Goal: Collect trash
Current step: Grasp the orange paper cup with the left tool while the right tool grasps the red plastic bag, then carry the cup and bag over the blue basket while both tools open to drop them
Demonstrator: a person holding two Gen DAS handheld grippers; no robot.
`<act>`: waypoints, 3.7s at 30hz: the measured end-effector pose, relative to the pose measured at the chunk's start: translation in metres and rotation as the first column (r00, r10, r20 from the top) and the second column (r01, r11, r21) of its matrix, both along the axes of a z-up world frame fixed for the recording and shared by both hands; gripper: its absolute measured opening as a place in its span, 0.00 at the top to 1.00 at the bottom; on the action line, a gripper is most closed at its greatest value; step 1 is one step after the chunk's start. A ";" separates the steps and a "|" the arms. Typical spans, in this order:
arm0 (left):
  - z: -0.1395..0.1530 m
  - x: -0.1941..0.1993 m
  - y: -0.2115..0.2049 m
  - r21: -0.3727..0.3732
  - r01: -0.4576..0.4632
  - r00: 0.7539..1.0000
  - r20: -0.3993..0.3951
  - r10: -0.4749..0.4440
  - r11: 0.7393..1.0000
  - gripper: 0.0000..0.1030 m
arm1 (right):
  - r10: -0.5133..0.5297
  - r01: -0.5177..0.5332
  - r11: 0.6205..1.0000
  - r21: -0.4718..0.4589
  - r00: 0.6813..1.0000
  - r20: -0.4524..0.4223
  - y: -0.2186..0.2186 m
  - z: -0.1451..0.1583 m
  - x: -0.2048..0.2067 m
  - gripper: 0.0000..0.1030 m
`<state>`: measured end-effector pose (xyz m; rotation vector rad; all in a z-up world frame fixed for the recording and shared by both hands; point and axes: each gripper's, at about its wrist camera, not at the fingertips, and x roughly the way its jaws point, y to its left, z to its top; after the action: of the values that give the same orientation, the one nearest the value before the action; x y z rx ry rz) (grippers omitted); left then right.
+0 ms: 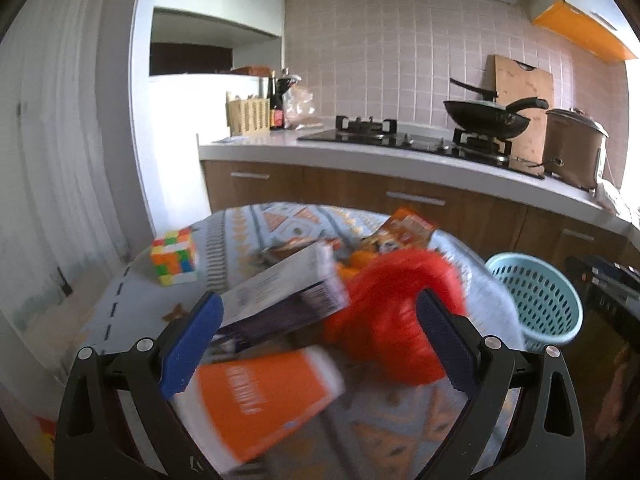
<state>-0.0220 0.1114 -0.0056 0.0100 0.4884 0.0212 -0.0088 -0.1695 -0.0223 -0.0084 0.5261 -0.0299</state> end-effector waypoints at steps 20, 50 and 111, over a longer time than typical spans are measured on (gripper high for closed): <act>-0.073 0.016 0.069 -0.132 0.055 0.958 -0.272 -0.090 0.990 0.11 | 0.315 -0.314 0.949 0.019 0.947 -0.060 0.100 -0.013 0.035 0.30; -0.060 -0.003 0.031 -0.338 0.181 0.950 -0.183 -0.253 0.924 0.99 | 0.349 -0.347 0.937 0.042 0.936 -0.053 0.093 -0.004 0.048 0.87; -0.085 0.153 -0.299 -0.261 0.583 0.704 -0.311 -0.638 0.770 0.69 | -0.366 0.392 0.919 0.042 0.889 -0.276 -0.227 -0.076 0.082 0.44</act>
<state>0.1307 -0.1876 -0.0910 0.0361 0.8647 -0.6962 0.0737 -0.3965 -0.0982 0.1888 0.7900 -0.3929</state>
